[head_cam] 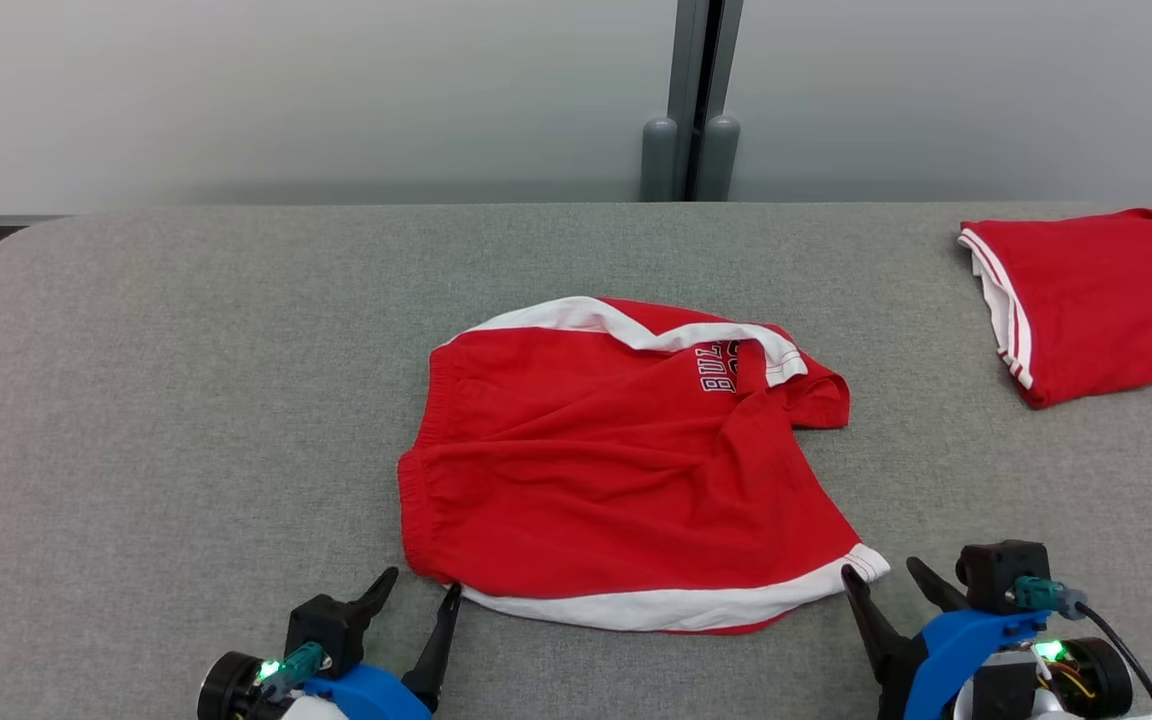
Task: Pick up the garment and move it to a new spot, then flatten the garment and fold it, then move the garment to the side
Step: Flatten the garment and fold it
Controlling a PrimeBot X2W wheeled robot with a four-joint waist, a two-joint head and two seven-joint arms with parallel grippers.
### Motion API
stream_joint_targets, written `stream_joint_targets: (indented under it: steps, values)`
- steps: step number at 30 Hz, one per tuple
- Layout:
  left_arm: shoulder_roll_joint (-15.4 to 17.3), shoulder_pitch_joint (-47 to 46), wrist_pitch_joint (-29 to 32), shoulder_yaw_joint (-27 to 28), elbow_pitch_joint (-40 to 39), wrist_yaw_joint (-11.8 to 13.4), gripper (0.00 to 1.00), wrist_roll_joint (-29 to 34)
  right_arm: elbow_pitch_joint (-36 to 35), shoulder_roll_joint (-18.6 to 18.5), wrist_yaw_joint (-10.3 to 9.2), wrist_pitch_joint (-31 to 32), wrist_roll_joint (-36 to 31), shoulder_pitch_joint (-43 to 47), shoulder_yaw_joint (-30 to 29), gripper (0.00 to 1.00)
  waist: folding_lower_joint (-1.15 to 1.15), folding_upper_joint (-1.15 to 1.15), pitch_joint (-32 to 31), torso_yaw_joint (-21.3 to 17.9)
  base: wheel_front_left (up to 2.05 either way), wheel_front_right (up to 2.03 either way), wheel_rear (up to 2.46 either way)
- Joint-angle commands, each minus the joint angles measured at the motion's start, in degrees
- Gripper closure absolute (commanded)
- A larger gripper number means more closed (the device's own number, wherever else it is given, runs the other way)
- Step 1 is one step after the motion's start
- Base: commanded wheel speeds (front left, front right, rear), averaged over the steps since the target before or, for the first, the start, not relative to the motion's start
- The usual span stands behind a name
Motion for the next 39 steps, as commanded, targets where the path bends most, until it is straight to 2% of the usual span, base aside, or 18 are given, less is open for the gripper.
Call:
stream_joint_targets:
  steps: [1,6,11,19,20,21,22,23,24,25,34,39]
  values:
    - [0.4,-1.5,-0.5,-0.7,0.9,0.0,0.0,-0.7,0.8,-0.2,0.01,-0.1,-0.4,-1.1,0.1,0.0,-0.01,-0.01,0.3,0.0,0.0,0.0,0.0]
    - [0.5,-4.9,-1.7,-3.9,4.8,0.0,0.0,-4.0,4.1,-0.2,0.01,-0.5,-1.3,-3.4,1.1,0.0,-0.01,-0.01,1.2,0.1,0.0,0.0,0.0]
    - [0.5,-7.4,-2.0,-6.3,6.5,-0.1,0.0,-6.2,6.4,-0.2,0.01,-0.8,-2.7,-4.9,-0.3,0.0,-0.01,-0.01,2.1,0.3,0.0,0.0,0.0]
    - [1.7,-9.8,-2.0,-9.2,4.4,-0.1,0.0,-7.7,8.7,-0.2,0.01,-1.5,-2.6,-6.4,0.0,0.0,-0.01,-0.01,3.4,0.3,0.0,0.0,0.0]
    - [1.9,-9.8,-2.0,-9.8,3.9,-0.1,0.0,-8.0,8.9,-0.2,0.01,-1.5,-2.6,-6.5,0.2,0.04,-0.01,-0.01,3.4,0.3,0.0,0.0,0.0]
    - [2.2,-9.9,-2.0,-10.3,3.4,-0.1,0.0,-8.3,9.1,-0.2,0.01,-1.5,-2.5,-6.6,0.3,0.44,-0.01,-0.01,3.5,0.2,0.0,0.0,0.0]
    - [2.4,-9.8,-2.0,-10.9,3.2,-0.1,0.0,-8.8,9.4,-0.2,0.01,-1.4,-2.3,-6.6,0.4,0.79,-0.01,-0.01,3.6,0.1,0.0,0.0,0.0]
    - [2.7,-9.9,-2.0,-11.6,2.9,-0.1,0.13,-9.1,9.6,-0.2,0.01,-1.1,-2.3,-6.7,0.5,1.0,-0.01,-0.01,3.6,0.1,0.0,0.0,0.0]
    - [2.9,-10.1,-2.0,-11.9,2.5,-0.1,0.65,-9.5,9.7,-0.2,0.01,-1.1,-2.3,-6.9,0.6,1.0,-0.01,-0.01,3.7,0.0,0.0,0.0,0.0]
    - [2.9,-10.0,-2.0,-12.1,2.4,-0.1,1.0,-10.2,9.8,-0.2,0.01,-1.1,-2.2,-6.8,0.7,1.0,-0.01,-0.01,3.7,0.0,0.0,0.0,0.0]
    - [4.0,-7.9,-2.0,-12.6,-0.7,-0.1,1.0,-13.3,6.2,-0.2,0.01,-3.8,1.1,-5.3,-0.3,1.0,-0.01,-0.01,2.1,-0.2,0.0,0.0,0.0]
    - [6.3,-5.3,-2.1,-13.1,-9.0,-0.1,1.0,-16.4,-2.2,-0.2,0.01,-4.0,5.5,-2.8,-2.4,1.0,-0.01,-0.01,0.6,-0.4,0.0,0.0,0.0]
